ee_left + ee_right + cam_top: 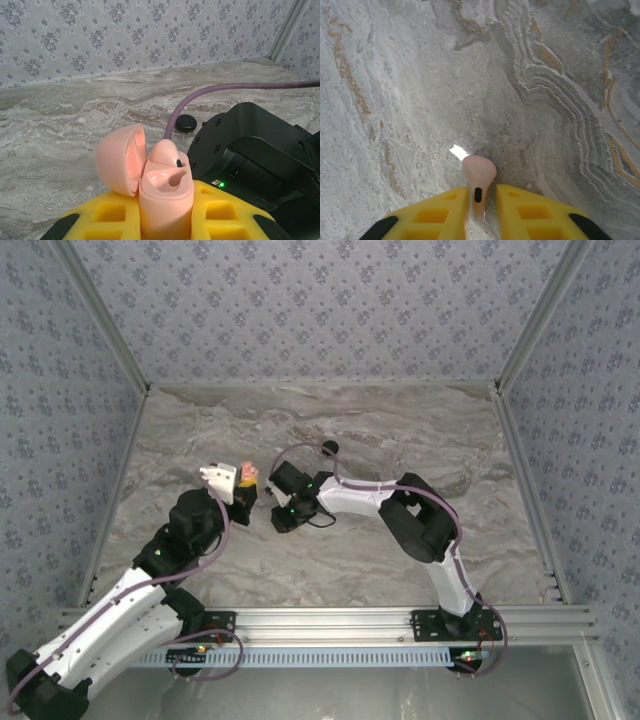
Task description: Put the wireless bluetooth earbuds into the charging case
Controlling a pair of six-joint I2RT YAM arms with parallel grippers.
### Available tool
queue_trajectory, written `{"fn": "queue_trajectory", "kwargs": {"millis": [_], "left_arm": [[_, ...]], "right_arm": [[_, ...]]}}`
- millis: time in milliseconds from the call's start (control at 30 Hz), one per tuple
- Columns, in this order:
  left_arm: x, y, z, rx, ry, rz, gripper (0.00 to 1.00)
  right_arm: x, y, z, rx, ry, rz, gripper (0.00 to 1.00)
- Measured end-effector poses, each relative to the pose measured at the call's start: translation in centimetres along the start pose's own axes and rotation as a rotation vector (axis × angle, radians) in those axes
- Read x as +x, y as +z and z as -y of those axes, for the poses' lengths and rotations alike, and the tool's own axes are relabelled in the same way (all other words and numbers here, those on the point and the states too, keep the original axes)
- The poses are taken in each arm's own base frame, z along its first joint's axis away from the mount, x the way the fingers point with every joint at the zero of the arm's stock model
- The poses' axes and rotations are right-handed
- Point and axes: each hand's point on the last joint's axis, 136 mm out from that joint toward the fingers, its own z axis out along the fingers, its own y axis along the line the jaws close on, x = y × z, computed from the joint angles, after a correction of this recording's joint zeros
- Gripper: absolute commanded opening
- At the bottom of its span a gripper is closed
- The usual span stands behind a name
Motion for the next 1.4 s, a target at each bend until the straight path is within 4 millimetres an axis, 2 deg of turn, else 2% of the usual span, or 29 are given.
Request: {"fn": "queue_trajectory", "kwargs": {"millis": [300, 667, 800, 933, 1033, 1133, 1300, 1400], "left_arm": [[0.0, 0.0, 0.1, 0.006, -0.001, 0.001, 0.17], [0.9, 0.8, 0.5, 0.028, 0.004, -0.039, 0.17], [1.1, 0.9, 0.7, 0.034, 0.005, -0.048, 0.17], [1.3, 1.1, 0.7, 0.034, 0.006, -0.056, 0.17], [1.3, 1.3, 0.8, 0.040, 0.006, -0.058, 0.17], [1.2, 1.3, 1.0, 0.049, 0.005, -0.053, 0.17], [0.9, 1.2, 1.1, 0.055, 0.002, -0.043, 0.17], [0.8, 1.2, 1.2, 0.058, 0.000, -0.041, 0.17]], "right_arm": [[0.4, -0.6, 1.4, 0.064, 0.004, 0.024, 0.16], [4.6, -4.6, 8.5, 0.263, 0.113, 0.022, 0.15], [5.9, -5.7, 10.2, 0.307, 0.148, 0.023, 0.15], [6.4, -6.1, 10.8, 0.323, 0.165, 0.025, 0.18], [6.5, -6.2, 10.9, 0.328, 0.176, 0.026, 0.32], [6.5, -6.4, 10.9, 0.328, 0.174, 0.024, 0.40], [6.4, -7.1, 10.6, 0.320, 0.163, 0.024, 0.43], [5.5, -7.7, 10.4, 0.308, 0.151, 0.029, 0.43]]}}
